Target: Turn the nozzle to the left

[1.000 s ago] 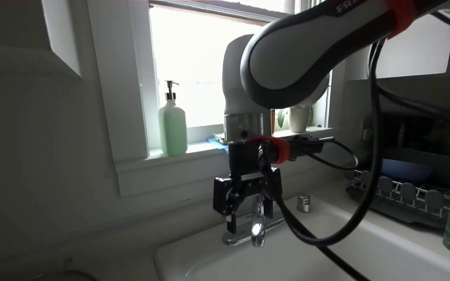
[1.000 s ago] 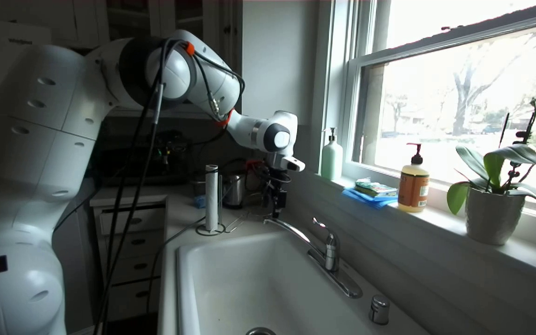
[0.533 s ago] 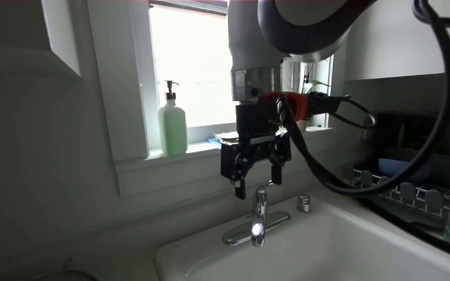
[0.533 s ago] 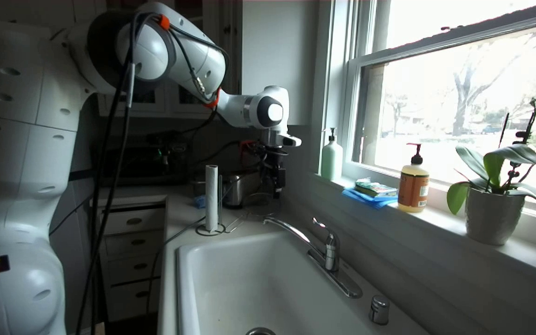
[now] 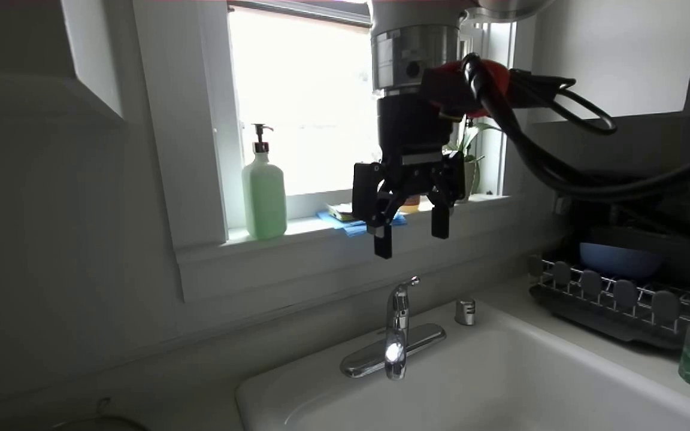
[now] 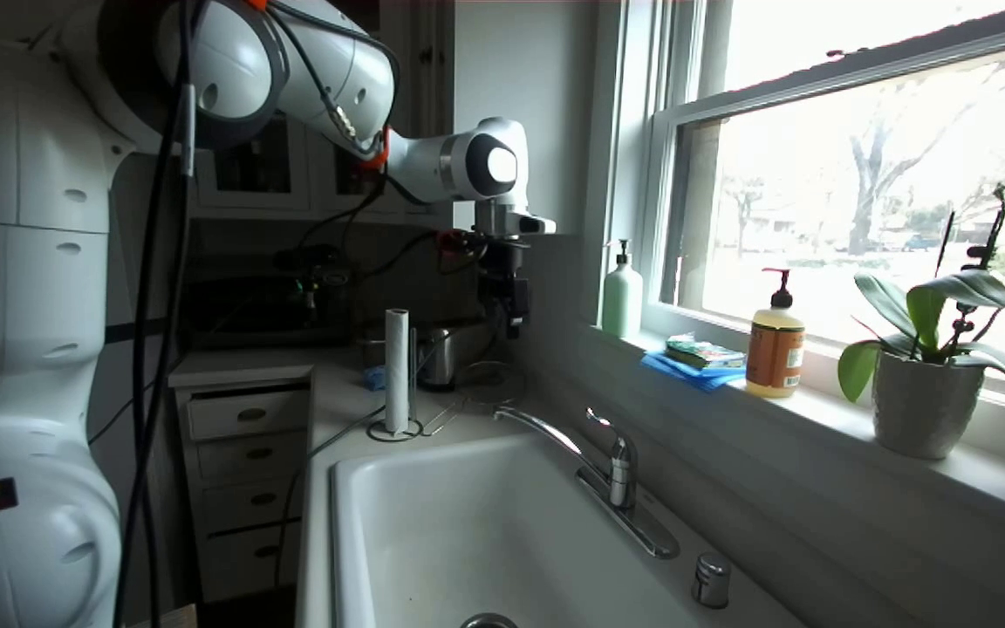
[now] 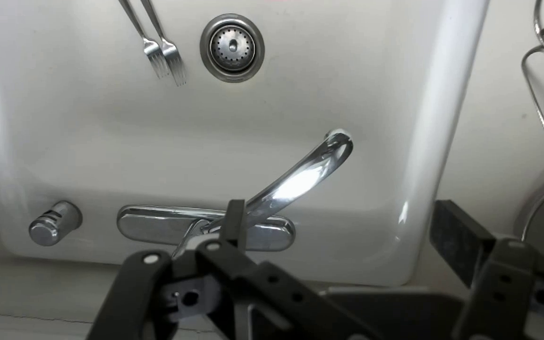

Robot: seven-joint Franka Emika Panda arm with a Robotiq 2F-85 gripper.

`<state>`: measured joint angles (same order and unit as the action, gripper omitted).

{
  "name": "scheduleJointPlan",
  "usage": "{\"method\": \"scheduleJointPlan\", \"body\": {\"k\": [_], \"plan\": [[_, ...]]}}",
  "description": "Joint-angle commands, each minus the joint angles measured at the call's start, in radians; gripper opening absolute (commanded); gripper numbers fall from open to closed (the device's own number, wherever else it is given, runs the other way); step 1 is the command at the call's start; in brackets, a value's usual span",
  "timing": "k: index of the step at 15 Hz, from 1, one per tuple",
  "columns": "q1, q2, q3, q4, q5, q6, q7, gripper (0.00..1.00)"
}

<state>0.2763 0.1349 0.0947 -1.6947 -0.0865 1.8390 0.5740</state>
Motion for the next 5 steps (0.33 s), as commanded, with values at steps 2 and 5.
{"method": "scheduleJointPlan", "body": {"k": [2,5], "plan": [[-0.020,0.003,0.022,0.003,-0.003,-0.005,0.002,1.00],[-0.020,0.013,0.021,0.003,-0.003,-0.005,0.002,1.00]]}}
